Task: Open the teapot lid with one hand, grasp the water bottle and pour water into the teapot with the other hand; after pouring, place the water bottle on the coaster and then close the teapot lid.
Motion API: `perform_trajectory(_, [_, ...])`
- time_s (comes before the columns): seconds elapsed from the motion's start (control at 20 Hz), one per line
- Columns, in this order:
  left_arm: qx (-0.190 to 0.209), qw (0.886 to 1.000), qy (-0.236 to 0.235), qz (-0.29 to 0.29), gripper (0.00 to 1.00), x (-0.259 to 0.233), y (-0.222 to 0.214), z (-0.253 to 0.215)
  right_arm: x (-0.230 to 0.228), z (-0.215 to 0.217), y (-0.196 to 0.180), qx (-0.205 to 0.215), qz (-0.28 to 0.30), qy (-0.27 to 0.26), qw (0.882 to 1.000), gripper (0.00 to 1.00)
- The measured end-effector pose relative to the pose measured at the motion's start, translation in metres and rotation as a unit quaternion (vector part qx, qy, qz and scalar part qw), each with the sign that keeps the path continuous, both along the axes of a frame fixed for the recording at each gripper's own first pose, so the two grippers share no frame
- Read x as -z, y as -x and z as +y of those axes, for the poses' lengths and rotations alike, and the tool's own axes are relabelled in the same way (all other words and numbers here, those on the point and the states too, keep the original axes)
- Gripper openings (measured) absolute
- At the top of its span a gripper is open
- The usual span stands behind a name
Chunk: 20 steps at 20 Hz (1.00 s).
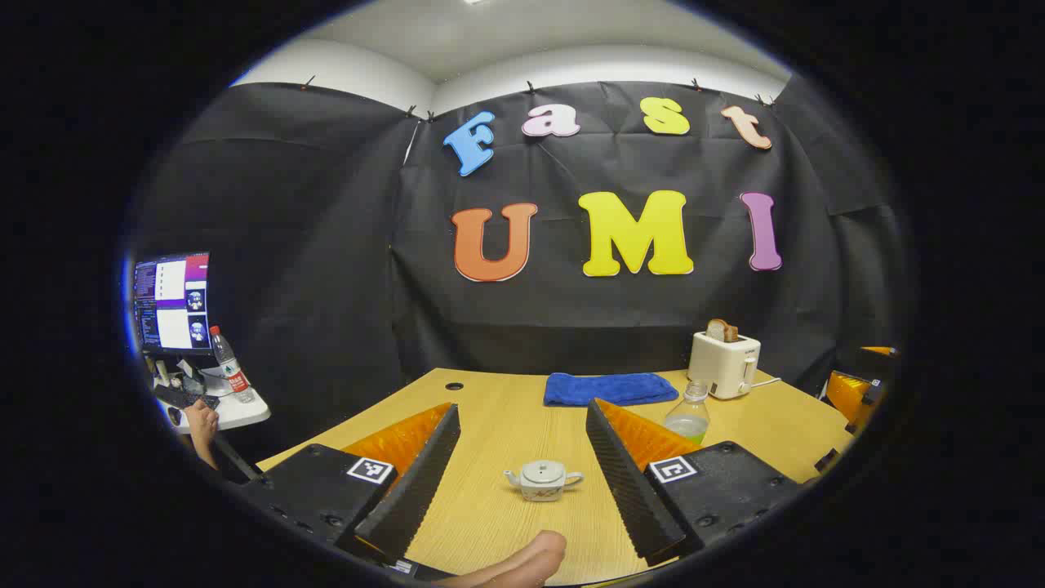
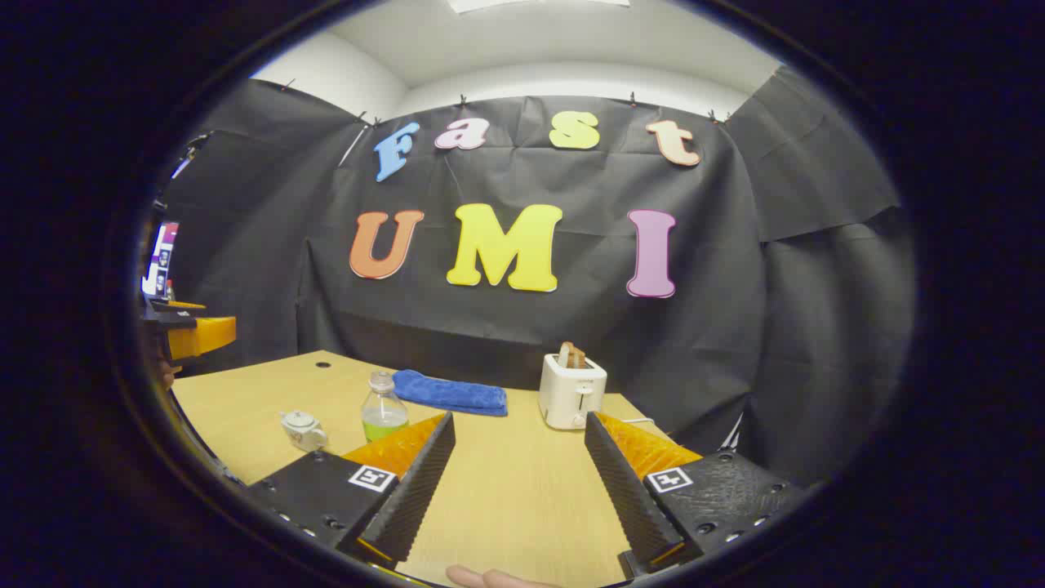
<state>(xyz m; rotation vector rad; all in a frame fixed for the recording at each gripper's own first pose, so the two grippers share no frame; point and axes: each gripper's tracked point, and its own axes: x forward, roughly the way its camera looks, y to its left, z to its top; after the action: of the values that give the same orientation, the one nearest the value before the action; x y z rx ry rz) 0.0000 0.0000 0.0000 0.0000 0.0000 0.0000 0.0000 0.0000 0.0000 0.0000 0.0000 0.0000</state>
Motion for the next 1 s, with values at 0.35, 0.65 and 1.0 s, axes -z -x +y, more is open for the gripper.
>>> perform_trajectory(0.35, [0.005, 1.0, -0.001, 0.009, 0.98, 0.009, -0.007, -0.003, 0.006, 0.001, -0.004, -0.005, 0.011, -0.001, 1.0, 0.97])
perform_trajectory(0.65, [0.009, 1.0, -0.007, 0.029, 0.98, 0.025, -0.025, -0.005, 0.009, 0.001, -0.007, -0.003, 0.016, 0.002, 1.0, 0.98])
perform_trajectory(1.0, [0.024, 0.999, 0.002, 0.024, 0.98, 0.031, -0.036, -0.01, 0.014, 0.001, -0.01, -0.002, 0.022, 0.005, 1.0, 0.98])
